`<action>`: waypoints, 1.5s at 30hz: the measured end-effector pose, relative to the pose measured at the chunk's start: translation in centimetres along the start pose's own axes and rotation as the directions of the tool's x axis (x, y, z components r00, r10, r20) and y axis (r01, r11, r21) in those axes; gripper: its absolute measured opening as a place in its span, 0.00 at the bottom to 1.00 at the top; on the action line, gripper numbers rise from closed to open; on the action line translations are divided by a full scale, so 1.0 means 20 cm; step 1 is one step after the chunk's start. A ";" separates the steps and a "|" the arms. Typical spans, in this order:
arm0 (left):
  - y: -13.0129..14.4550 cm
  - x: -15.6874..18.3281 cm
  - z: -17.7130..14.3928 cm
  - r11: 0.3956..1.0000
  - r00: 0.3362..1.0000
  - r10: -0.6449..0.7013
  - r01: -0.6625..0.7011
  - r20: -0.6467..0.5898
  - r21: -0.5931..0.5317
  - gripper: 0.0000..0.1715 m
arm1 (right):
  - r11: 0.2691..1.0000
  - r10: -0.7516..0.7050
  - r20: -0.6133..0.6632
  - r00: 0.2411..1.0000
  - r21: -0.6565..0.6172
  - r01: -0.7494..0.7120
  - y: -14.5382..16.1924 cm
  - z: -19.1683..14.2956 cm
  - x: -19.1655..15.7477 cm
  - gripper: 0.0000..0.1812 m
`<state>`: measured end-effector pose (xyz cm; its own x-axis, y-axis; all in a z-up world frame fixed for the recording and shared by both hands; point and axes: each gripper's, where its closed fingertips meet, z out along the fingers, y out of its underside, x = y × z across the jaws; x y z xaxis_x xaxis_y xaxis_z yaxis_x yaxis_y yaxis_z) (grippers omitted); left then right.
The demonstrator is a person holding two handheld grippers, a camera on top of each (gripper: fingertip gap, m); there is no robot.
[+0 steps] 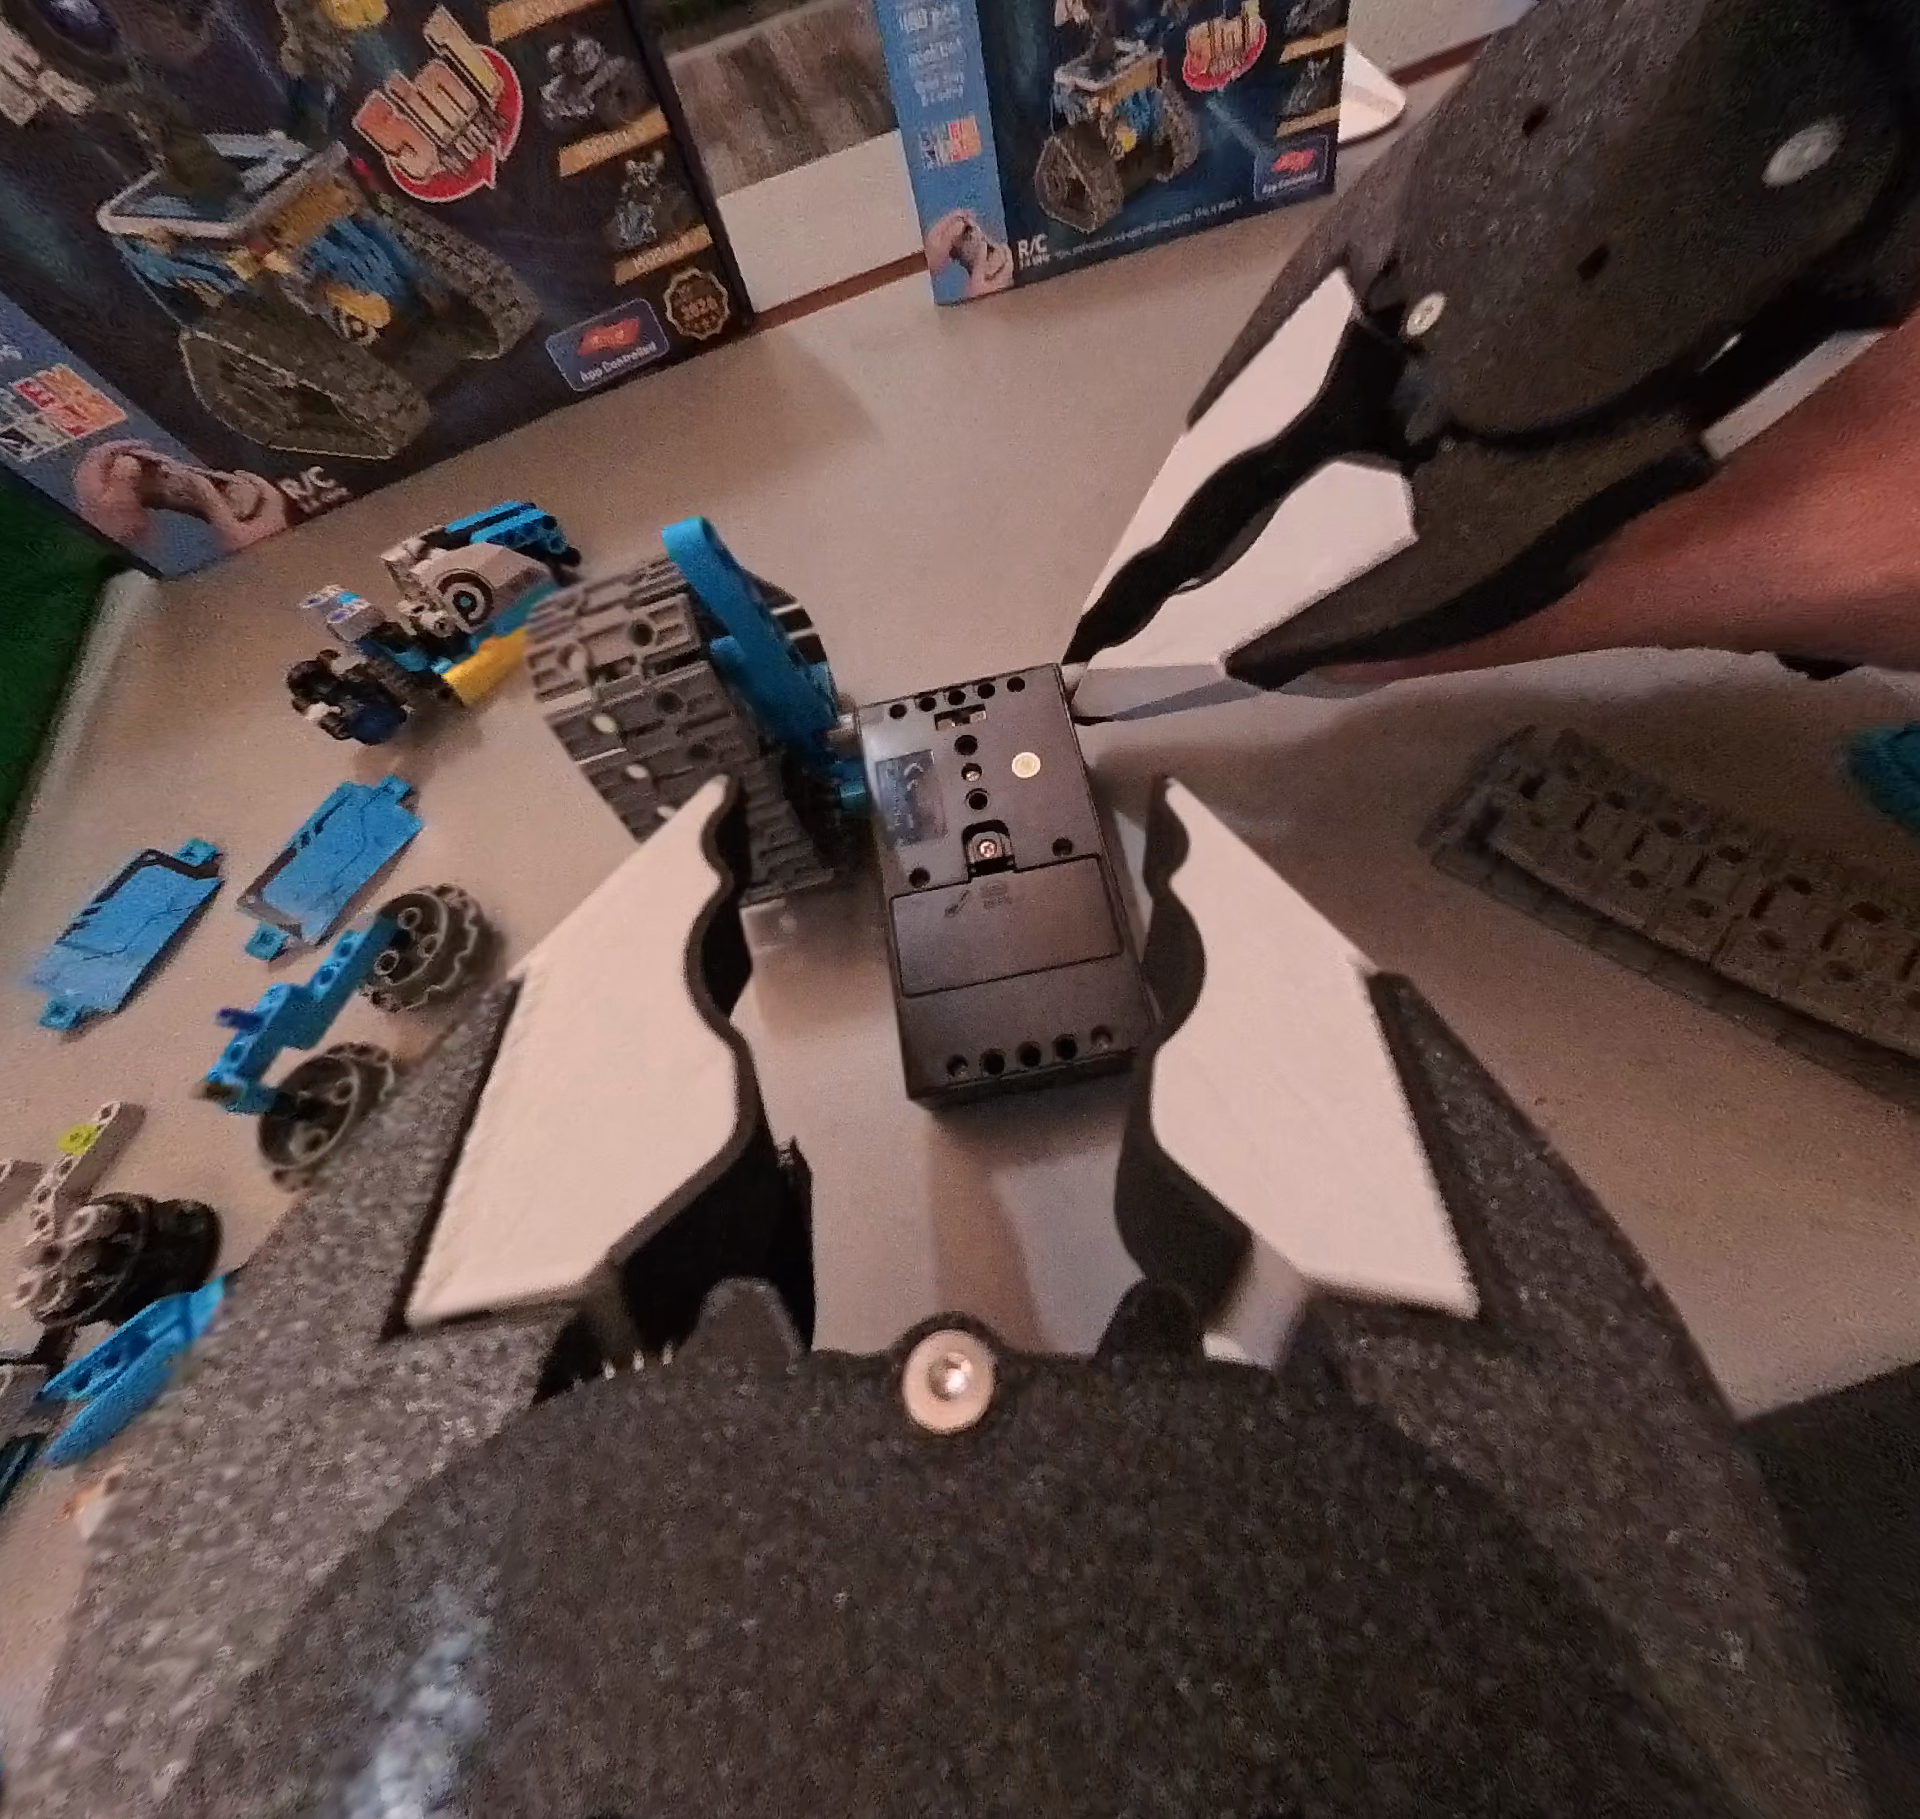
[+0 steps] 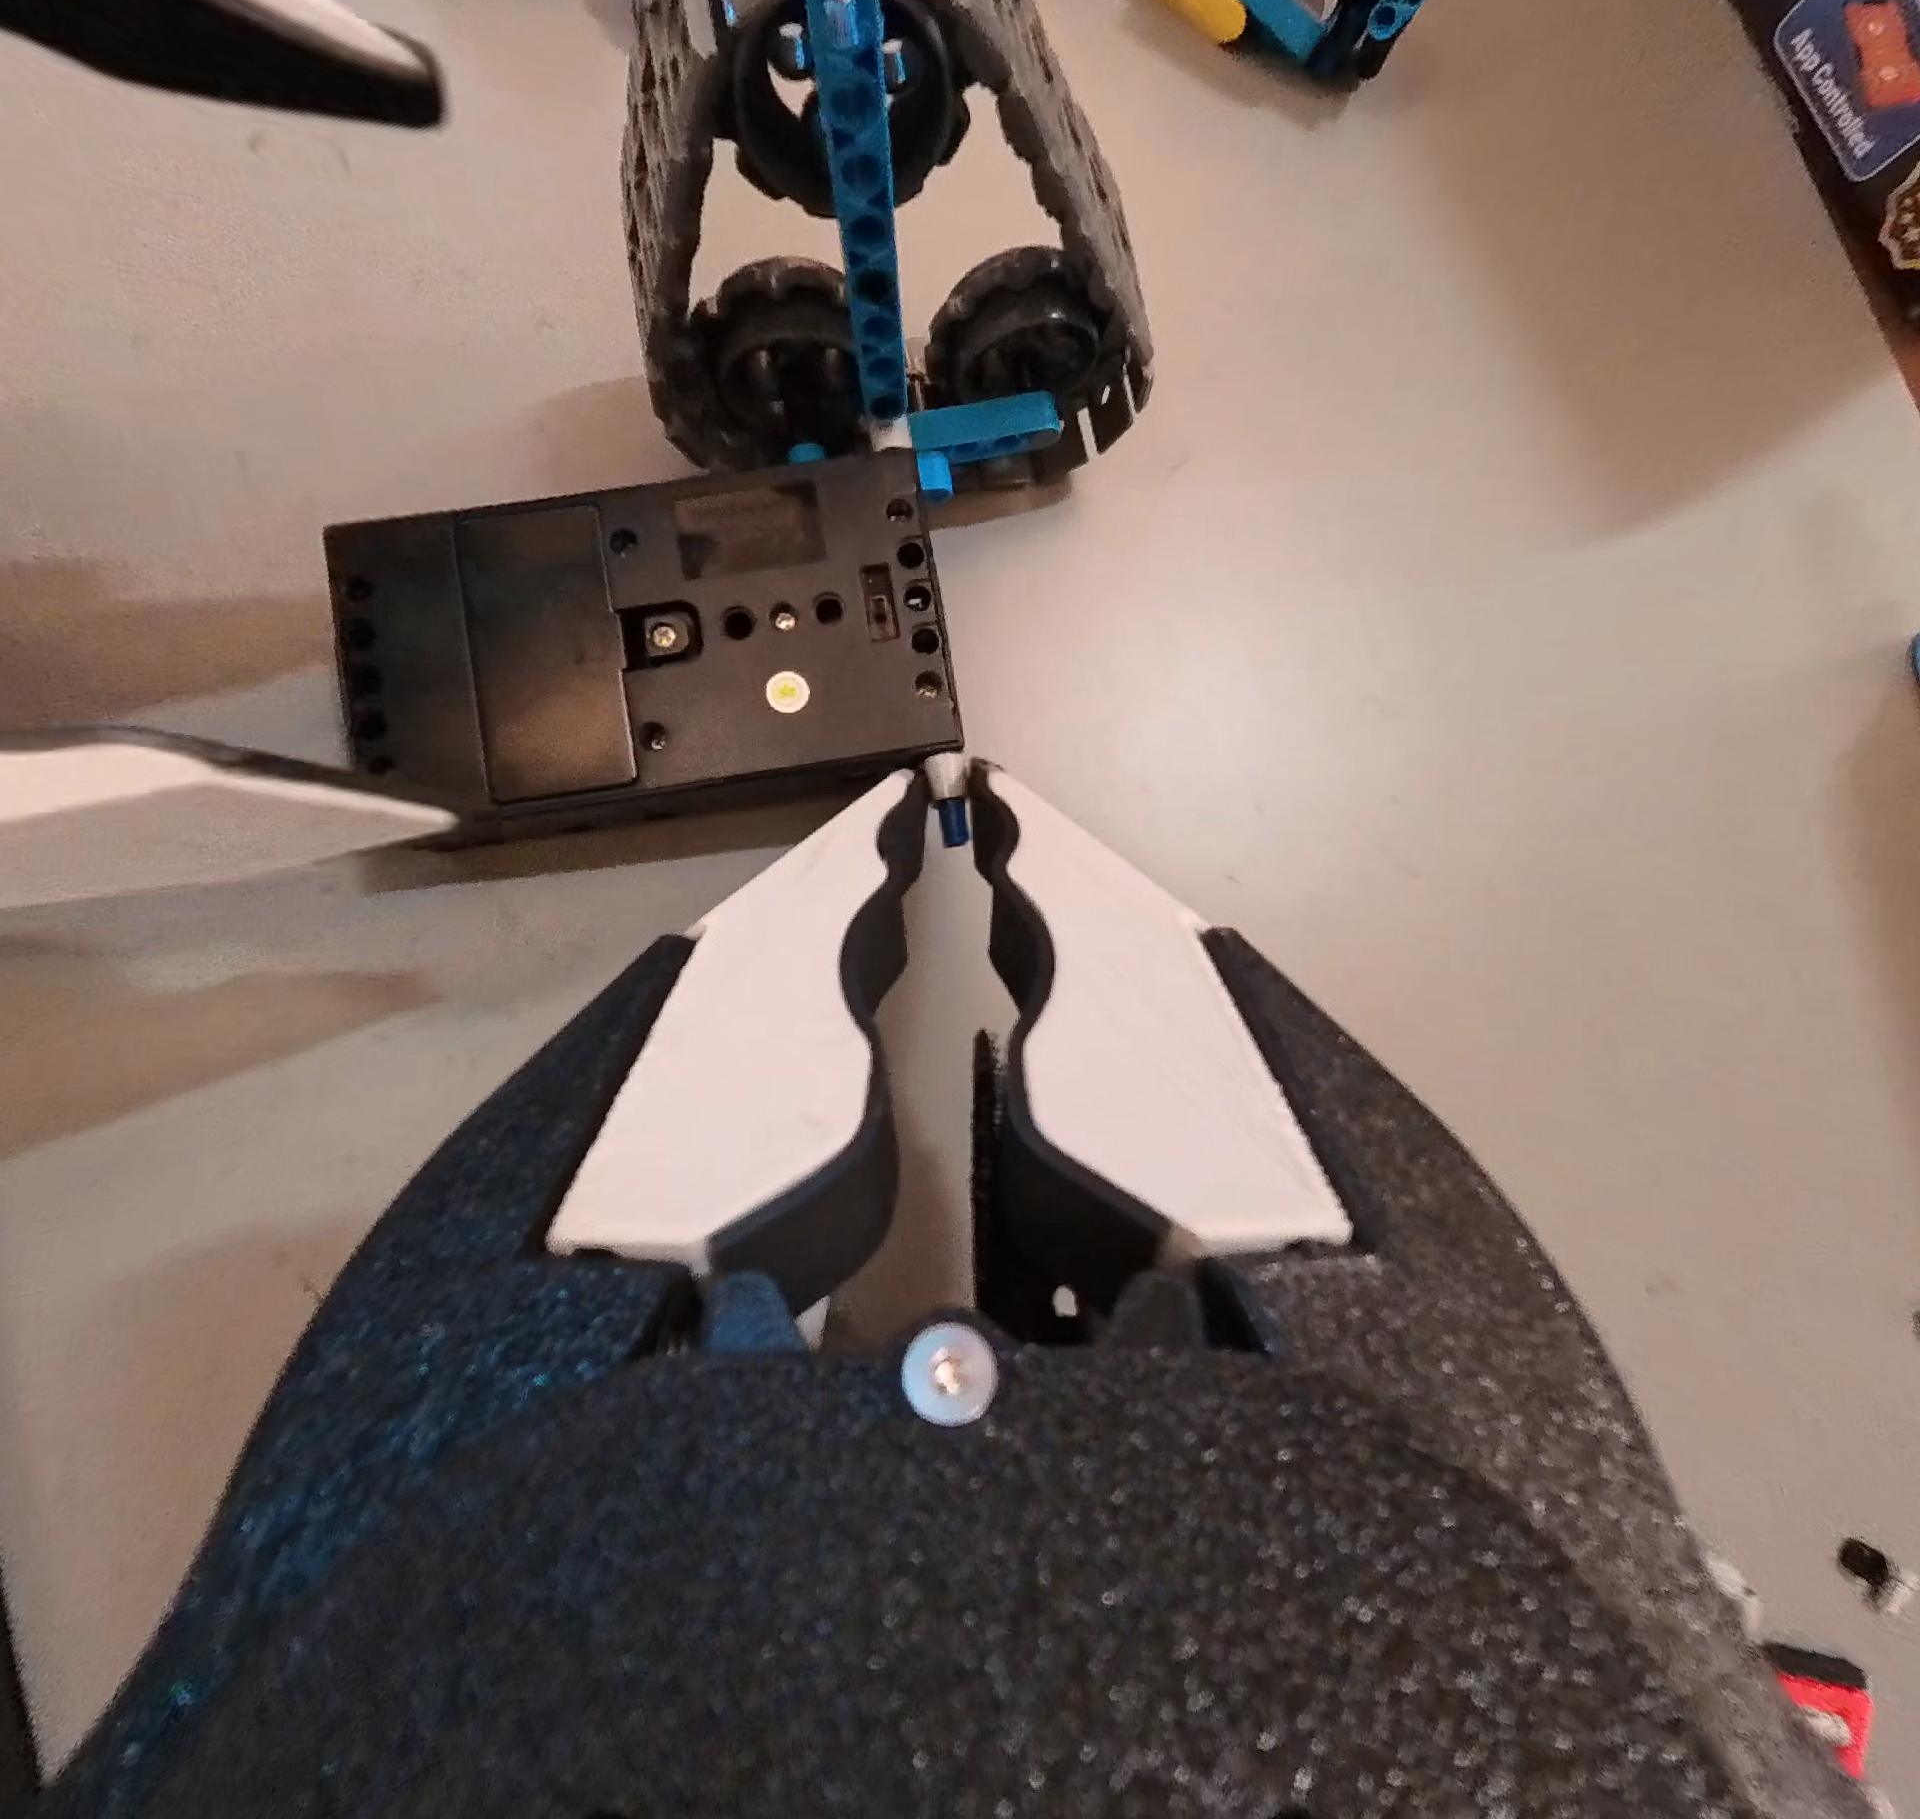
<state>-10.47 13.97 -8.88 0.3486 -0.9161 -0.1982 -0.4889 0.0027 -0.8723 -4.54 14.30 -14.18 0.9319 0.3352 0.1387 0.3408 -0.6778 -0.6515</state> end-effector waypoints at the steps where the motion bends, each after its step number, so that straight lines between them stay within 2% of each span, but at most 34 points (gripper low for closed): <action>1: 0.01 0.00 -0.01 1.000 1.000 -0.002 0.001 -0.007 -0.027 0.42 | 1.000 0.017 0.014 1.000 -0.012 -0.017 0.01 0.00 -0.01 0.03; 4: 0.16 0.11 0.04 0.968 0.980 -0.135 0.098 -0.148 -0.230 0.48 | 0.996 0.087 0.010 0.996 -0.019 -0.087 0.00 -0.01 0.00 0.03; 5: 0.20 0.12 0.06 0.959 0.975 -0.157 0.112 -0.159 -0.260 0.47 | 0.996 0.085 -0.005 0.996 -0.031 -0.085 0.01 0.00 -0.01 0.03; 8: 0.24 0.05 0.11 0.956 0.997 -0.041 0.023 -0.058 -0.292 0.45 | 0.992 0.125 -0.030 0.992 -0.029 -0.126 -0.01 0.01 -0.03 0.03; 10: 0.24 -0.01 0.14 0.948 1.000 -0.009 0.006 -0.008 -0.317 0.47 | 0.993 0.116 -0.031 0.993 -0.029 -0.117 -0.03 0.02 -0.07 0.03; 13: 0.28 -0.14 0.19 0.927 0.995 0.067 -0.036 0.069 -0.372 0.43 | 0.992 0.119 -0.019 0.993 -0.036 -0.120 -0.04 0.04 -0.10 0.03; 14: 0.29 -0.18 0.20 0.922 0.995 0.067 -0.033 0.076 -0.386 0.50 | 0.992 0.121 -0.020 0.992 -0.036 -0.122 -0.05 0.04 -0.10 0.03; 15: 0.29 -0.18 0.21 0.923 0.998 0.033 -0.010 0.052 -0.385 0.54 | 0.992 0.125 -0.017 0.992 -0.034 -0.125 -0.04 0.04 -0.10 0.03; 18: 0.27 -0.14 0.21 0.934 0.994 -0.098 0.077 -0.043 -0.349 0.52 | 0.987 0.151 -0.015 0.988 -0.053 -0.152 -0.02 0.04 -0.09 0.03; 21: 0.33 -0.10 0.25 0.906 0.976 -0.184 0.122 -0.119 -0.405 0.47 | 0.985 0.169 -0.022 0.985 -0.038 -0.169 -0.04 0.06 -0.08 0.03; 24: 0.30 -0.08 0.30 0.911 0.974 -0.171 0.098 -0.150 -0.400 0.40 | 0.985 0.168 -0.089 0.982 -0.034 -0.171 -0.06 0.08 -0.02 0.04; 27: 0.27 -0.12 0.39 0.918 0.982 -0.137 0.076 -0.131 -0.389 0.40 | 0.987 0.129 -0.145 0.981 -0.077 -0.141 -0.06 0.12 0.07 0.03; 30: 0.23 -0.14 0.47 0.916 0.977 -0.142 0.068 -0.161 -0.394 0.40 | 0.973 0.205 -0.103 0.973 -0.089 -0.214 -0.06 0.14 0.15 0.03; 33: 0.20 -0.14 0.54 0.920 0.972 -0.116 0.029 -0.202 -0.390 0.40 | 0.959 0.260 -0.118 0.958 -0.087 -0.271 -0.04 0.14 0.22 0.03; 36: 0.19 -0.13 0.57 0.924 0.972 -0.105 0.018 -0.210 -0.381 0.41 | 0.937 0.326 -0.093 0.941 -0.102 -0.334 -0.01 0.13 0.24 0.03; 45: 0.19 -0.13 0.57 0.936 0.974 -0.117 0.043 -0.193 -0.349 0.43 | 0.926 0.345 -0.105 0.933 -0.125 -0.356 0.01 0.12 0.23 0.04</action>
<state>-4.09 20.91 -16.74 0.2421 -0.9702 -0.0048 -0.7216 -0.1767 -0.6694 -0.46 17.30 -15.54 0.9998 0.0105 -0.0169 -0.0007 -0.8289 -0.5595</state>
